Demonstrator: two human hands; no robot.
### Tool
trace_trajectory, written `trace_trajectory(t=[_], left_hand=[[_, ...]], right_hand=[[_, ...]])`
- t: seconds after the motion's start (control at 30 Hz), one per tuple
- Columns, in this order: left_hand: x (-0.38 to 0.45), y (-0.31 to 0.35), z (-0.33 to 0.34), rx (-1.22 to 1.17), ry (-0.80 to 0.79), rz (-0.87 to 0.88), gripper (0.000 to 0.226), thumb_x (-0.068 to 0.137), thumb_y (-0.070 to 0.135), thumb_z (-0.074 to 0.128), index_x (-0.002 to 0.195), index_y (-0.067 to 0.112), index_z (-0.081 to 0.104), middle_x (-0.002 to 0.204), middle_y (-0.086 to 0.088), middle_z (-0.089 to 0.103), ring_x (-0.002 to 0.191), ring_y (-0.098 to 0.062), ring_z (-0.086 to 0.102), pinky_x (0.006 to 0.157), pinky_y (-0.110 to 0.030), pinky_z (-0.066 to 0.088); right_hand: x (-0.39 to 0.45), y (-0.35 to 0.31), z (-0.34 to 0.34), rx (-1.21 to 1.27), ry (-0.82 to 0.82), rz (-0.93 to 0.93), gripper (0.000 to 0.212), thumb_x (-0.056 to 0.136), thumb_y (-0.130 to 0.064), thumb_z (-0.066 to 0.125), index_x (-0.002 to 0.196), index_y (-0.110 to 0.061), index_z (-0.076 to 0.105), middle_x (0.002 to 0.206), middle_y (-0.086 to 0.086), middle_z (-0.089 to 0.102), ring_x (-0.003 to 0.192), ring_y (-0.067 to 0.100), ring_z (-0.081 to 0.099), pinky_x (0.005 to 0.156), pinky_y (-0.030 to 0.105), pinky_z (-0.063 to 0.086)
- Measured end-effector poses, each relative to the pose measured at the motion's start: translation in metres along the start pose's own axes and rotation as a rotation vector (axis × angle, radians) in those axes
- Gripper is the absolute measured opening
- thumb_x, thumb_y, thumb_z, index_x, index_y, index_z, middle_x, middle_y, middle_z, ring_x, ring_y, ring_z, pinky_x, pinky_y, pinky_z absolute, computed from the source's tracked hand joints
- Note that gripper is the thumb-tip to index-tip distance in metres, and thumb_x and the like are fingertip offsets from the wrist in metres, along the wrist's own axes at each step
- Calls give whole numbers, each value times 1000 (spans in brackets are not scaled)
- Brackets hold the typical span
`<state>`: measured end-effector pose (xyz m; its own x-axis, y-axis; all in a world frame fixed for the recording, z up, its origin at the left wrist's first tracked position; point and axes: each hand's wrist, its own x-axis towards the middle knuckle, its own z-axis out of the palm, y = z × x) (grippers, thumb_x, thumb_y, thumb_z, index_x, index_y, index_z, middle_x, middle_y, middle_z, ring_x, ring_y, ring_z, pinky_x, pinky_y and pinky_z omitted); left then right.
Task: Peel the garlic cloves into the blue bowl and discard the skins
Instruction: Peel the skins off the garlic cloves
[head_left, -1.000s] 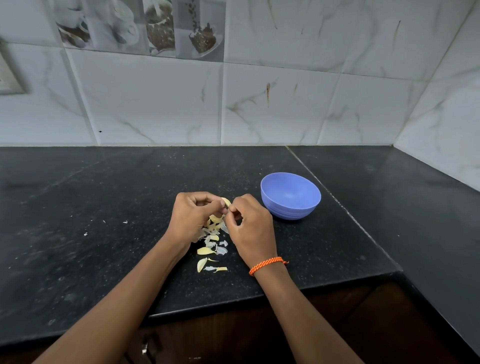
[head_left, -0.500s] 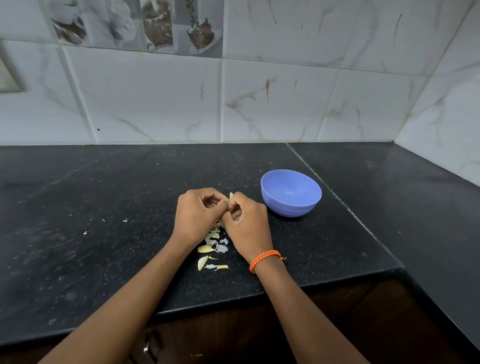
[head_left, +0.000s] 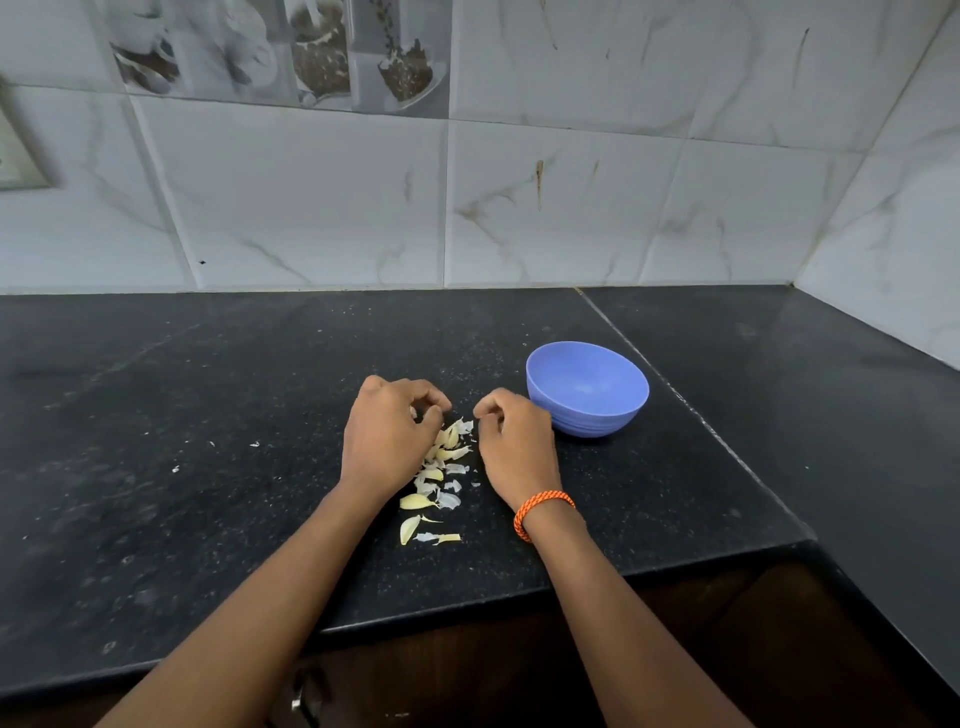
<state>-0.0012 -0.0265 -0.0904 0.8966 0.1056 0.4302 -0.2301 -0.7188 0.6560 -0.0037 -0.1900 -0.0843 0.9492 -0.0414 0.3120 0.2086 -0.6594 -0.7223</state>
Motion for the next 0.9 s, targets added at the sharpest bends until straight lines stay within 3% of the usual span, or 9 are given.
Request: trace_trajectory(t=[0.13,0.2,0.3,0.47,0.57,0.67,0.77,0.9], left_hand=[[0,-3,0,115,-48,30,14,91,24,79,91,38,81,91,18,74,104,-15,50,81,-35,46],[1,-4,-1,129,-49,19,12,91,27,80,90,39,81,90,19,73,104,-16,49,80,-35,45],[1,-6,-1,119,-56,-9,14,90,26,81,89,40,80,89,19,72,104,-16,50,81,-35,45],[0,-5,1,115,-58,-6,14,92,26,80,90,40,80,88,18,72,104,-17,53,80,-36,46],[-1,-3,-1,116,-47,21,14,91,25,81,90,39,80,90,17,73,104,-18,54,83,-39,51],[-1,-3,-1,109,9,44,12,91,26,81,88,38,80,89,17,72,101,-17,55,89,-46,53],[2,-5,-1,-41,23,63,7,92,41,74,89,42,79,88,24,73,95,-12,66,92,-49,54],[0,2,-3,-287,-54,77,12,98,29,77,93,37,84,89,22,78,92,-9,66,87,-30,47]], right_hand=[[-2,3,-3,-19,-109,-40,10,102,-15,67,102,-19,76,105,-5,65,84,4,62,69,11,44],[-2,1,0,-48,-109,-48,5,98,-24,74,94,-21,74,102,-6,61,81,5,62,70,16,47],[-3,-5,7,-114,-120,-17,17,93,-33,79,86,-22,70,97,-6,59,80,9,62,70,25,52],[1,-12,5,-149,-176,-7,7,96,-19,78,92,-21,72,89,-2,69,81,11,66,75,31,59],[3,-6,4,-152,-157,-9,6,96,-16,77,95,-20,73,94,-1,70,84,11,67,77,30,61],[6,3,0,21,-107,0,6,98,-19,74,96,-20,68,91,-3,70,80,9,67,71,21,55],[4,6,-6,320,-80,-16,5,99,-15,74,100,-15,69,85,1,74,73,13,72,67,22,58],[0,8,-8,492,18,-71,6,94,-11,80,100,-10,80,80,0,79,70,15,76,66,25,62]])
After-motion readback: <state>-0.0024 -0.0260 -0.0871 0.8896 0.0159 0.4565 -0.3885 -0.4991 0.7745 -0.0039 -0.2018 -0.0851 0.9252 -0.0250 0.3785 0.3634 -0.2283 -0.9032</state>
